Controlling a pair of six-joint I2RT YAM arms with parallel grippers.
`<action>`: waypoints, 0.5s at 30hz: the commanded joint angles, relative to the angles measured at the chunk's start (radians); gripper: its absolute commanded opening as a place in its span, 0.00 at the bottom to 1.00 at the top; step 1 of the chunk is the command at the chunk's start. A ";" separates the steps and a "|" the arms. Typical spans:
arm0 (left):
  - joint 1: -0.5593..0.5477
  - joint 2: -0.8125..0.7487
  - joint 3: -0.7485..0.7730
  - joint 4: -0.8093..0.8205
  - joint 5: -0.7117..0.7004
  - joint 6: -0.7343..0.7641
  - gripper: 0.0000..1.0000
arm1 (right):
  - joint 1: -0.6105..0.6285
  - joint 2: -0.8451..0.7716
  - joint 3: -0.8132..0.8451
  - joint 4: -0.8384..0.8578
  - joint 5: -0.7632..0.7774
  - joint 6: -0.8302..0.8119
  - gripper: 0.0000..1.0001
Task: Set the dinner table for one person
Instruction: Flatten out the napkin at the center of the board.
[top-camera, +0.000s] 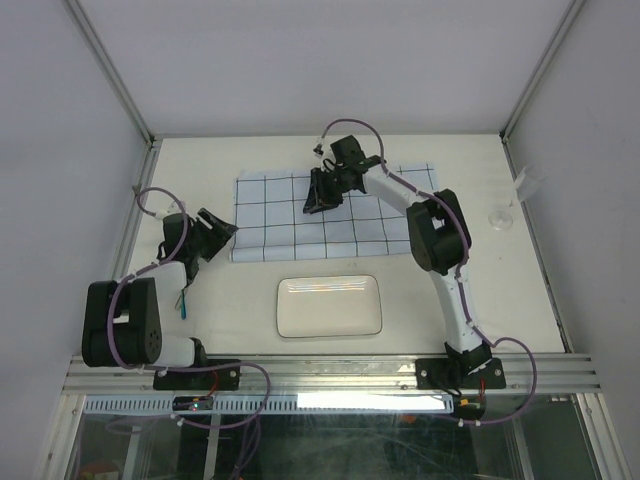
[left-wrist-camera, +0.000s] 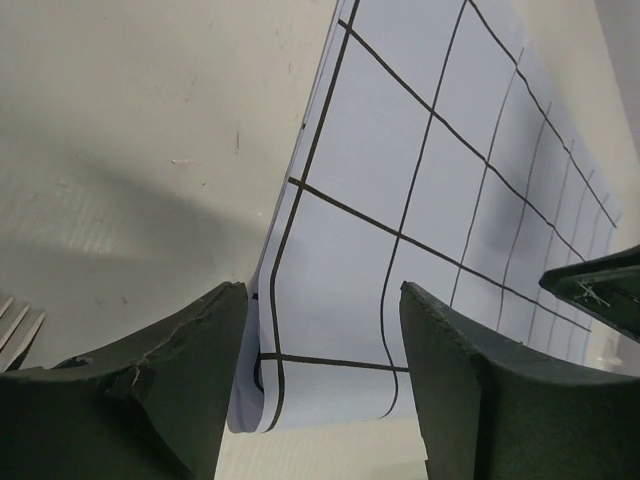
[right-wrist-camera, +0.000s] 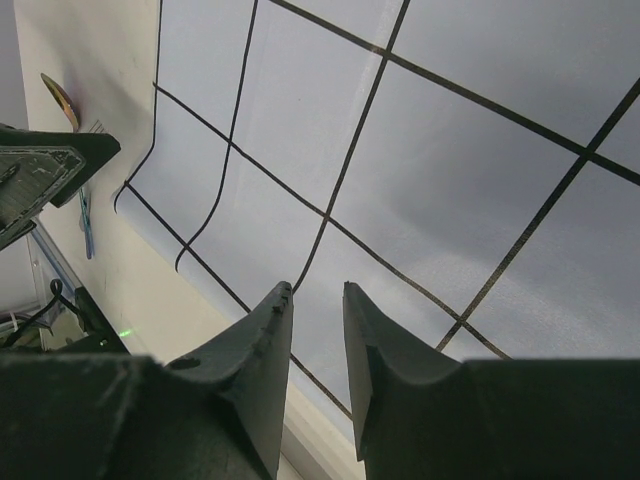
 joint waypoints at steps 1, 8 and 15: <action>0.049 0.037 -0.032 0.209 0.227 -0.057 0.64 | 0.002 0.003 0.053 0.020 -0.023 0.013 0.30; 0.061 0.108 -0.033 0.252 0.314 -0.040 0.64 | 0.027 0.061 0.107 0.023 -0.029 0.036 0.31; 0.062 0.149 -0.029 0.270 0.352 -0.036 0.64 | 0.053 0.105 0.162 0.016 -0.029 0.047 0.31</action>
